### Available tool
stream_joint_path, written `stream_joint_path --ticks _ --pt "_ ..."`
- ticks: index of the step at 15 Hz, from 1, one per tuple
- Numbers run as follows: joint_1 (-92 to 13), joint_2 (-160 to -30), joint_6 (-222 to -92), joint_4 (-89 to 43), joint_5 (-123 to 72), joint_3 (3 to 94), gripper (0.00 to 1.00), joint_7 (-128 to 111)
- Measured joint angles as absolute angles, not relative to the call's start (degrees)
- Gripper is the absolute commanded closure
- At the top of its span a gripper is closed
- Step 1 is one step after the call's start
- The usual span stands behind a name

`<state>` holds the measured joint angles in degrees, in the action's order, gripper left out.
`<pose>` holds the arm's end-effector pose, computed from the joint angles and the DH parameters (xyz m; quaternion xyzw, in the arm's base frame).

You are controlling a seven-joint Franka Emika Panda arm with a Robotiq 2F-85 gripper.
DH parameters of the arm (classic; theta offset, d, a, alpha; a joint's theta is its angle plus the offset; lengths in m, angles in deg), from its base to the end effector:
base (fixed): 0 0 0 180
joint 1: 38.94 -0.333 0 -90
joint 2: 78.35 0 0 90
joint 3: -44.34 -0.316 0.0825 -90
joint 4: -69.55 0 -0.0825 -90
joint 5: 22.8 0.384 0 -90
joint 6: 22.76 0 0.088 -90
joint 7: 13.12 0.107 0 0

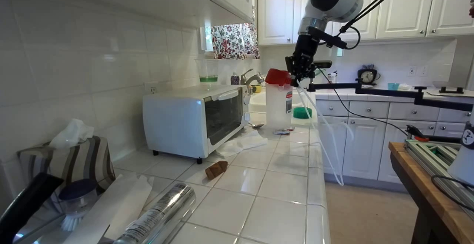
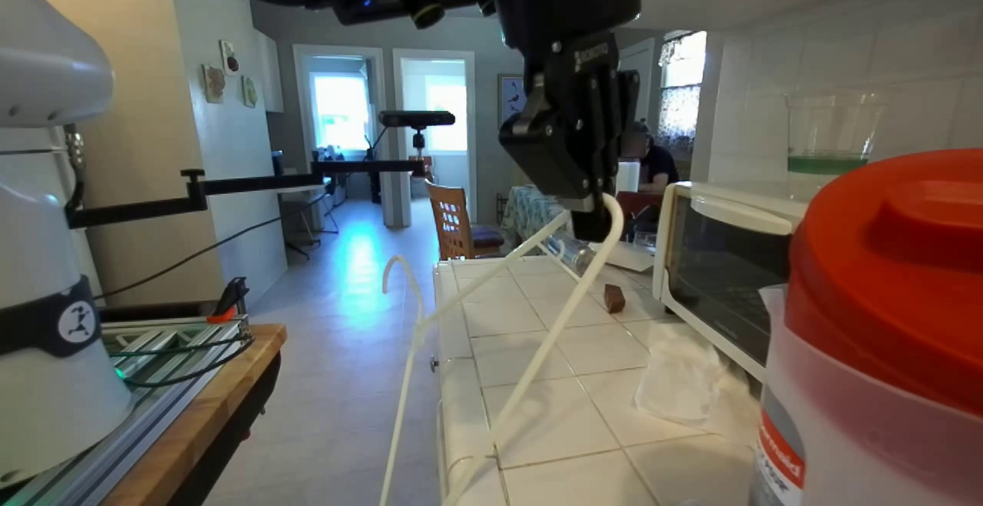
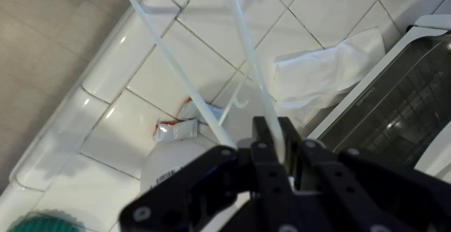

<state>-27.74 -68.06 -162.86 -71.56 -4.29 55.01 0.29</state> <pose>0.4396 -0.1761 0.3773 -0.9011 0.4068 -0.0856 0.1230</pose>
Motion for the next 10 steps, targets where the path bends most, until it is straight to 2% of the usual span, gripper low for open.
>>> stream_joint_path --ticks 5,6,10 --pt "-27.6 -67.6 -161.3 -70.5 -4.8 54.8 0.97 0.3" --pt "-27.7 -67.5 -161.1 -70.4 -4.8 54.6 0.88 0.3" --pt "-28.2 -67.4 -160.4 -70.2 -4.8 54.4 0.88 0.2"
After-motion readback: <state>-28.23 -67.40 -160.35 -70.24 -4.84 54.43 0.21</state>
